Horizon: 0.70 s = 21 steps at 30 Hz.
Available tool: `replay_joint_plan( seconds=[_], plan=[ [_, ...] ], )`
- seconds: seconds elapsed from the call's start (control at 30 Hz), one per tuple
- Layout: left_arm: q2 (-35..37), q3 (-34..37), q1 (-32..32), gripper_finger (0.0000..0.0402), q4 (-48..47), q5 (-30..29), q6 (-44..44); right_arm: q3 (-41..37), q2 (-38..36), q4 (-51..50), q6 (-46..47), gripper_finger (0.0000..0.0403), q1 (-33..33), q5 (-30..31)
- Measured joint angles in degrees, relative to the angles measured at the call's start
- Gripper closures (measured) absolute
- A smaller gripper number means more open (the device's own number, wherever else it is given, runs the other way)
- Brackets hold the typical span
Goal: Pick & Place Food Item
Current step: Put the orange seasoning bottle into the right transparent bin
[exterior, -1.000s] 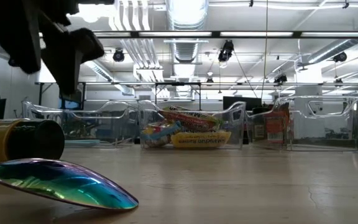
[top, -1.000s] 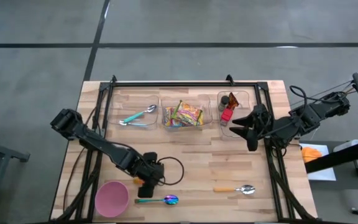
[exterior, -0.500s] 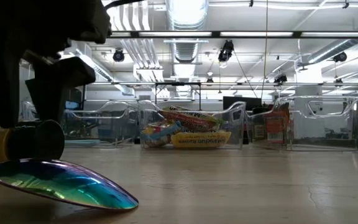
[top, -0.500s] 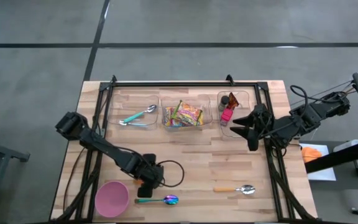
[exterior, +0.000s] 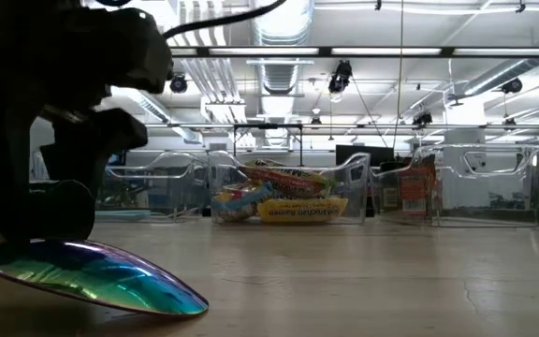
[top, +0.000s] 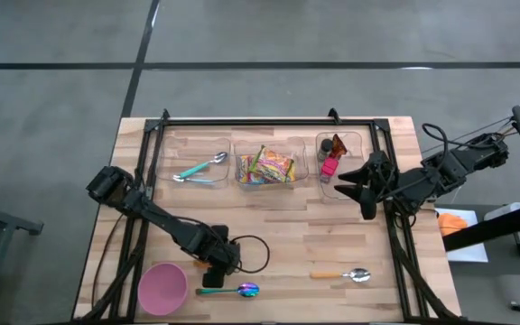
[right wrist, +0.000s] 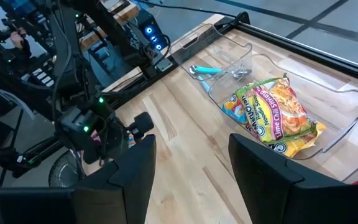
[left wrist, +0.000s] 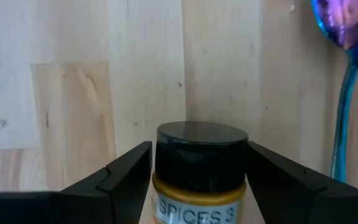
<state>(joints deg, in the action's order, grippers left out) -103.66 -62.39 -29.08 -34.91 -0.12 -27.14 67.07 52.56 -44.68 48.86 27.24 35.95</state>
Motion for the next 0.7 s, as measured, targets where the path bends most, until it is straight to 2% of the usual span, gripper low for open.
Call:
replay_joint_plan(
  seconds=[0.3, 0.47, 0.7],
  plan=[
    [-3.1, -0.1, 0.0, 0.0144, 0.0, 1.0, 2.8, 0.0, -0.2, 0.0, -0.1, 0.0202, 0.0, 0.0],
    [-3.1, -0.2, 0.3, 0.0188, -0.1, 1.0, 2.9, 0.0, -0.5, 0.0, -0.5, 0.0202, 0.0, -0.1],
    [-2.6, -0.1, 1.0, 0.0190, 0.0, 1.2, 1.8, 0.0, -0.4, 0.0, -0.8, 0.0202, 0.0, -0.1]
  ],
)
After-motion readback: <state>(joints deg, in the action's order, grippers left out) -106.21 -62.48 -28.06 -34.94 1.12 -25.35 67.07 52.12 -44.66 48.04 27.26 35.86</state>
